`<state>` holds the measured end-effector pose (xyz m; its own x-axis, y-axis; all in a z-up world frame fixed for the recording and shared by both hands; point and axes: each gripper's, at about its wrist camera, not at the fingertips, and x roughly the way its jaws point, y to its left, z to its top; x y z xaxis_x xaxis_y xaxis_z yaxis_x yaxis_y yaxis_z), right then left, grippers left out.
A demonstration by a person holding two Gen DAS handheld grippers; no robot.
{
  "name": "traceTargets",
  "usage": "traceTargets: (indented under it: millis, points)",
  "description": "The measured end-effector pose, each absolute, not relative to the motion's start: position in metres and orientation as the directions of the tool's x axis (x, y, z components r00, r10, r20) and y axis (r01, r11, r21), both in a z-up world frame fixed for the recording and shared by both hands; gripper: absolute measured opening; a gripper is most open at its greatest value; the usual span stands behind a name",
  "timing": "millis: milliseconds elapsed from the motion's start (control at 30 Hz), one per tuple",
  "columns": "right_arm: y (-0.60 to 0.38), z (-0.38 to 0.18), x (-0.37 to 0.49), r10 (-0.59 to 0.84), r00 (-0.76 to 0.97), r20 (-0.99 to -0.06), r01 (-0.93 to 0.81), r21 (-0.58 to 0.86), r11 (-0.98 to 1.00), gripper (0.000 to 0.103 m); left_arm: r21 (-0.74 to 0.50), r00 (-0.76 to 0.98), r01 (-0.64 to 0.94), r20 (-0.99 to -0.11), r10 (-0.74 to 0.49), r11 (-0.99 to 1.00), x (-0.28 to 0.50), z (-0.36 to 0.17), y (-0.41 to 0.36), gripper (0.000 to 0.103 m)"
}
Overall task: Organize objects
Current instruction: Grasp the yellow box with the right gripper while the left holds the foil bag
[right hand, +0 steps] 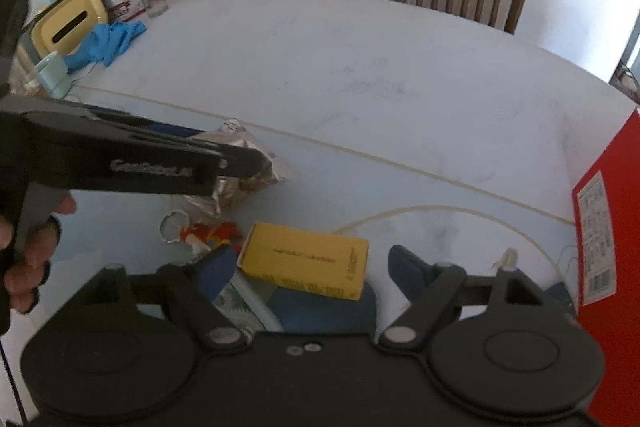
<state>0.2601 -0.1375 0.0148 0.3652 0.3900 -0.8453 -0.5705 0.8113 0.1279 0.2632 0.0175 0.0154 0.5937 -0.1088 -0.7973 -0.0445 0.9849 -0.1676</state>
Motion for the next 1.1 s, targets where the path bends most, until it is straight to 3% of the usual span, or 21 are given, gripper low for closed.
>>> traceTargets:
  millis: [200, 367, 600, 1100]
  points:
    - [-0.129, 0.006, 0.268, 0.382, 0.328, -0.864, -0.534, 0.164, 0.829, 0.081, -0.159, 0.593, -0.053, -0.799, -0.097, 0.986, 0.261, 0.017, 0.019, 0.050]
    - [-0.127, 0.003, 0.268, 0.352, 0.328, -0.877, -0.527, 0.139, 0.839, 0.072, -0.164, 0.595, -0.052, -0.797, -0.102, 0.985, 0.258, 0.022, 0.018, 0.050]
    - [-0.137, 0.008, 0.265, 0.352, 0.340, -0.872, -0.513, 0.141, 0.847, 0.071, -0.156, 0.596, -0.033, -0.796, -0.105, 0.987, 0.250, 0.034, 0.009, 0.050]
    - [-0.213, 0.076, 0.249, 0.410, 0.437, -0.801, -0.502, 0.161, 0.850, 0.071, -0.142, 0.627, 0.065, -0.765, -0.151, 0.988, 0.234, 0.089, -0.042, 0.051]
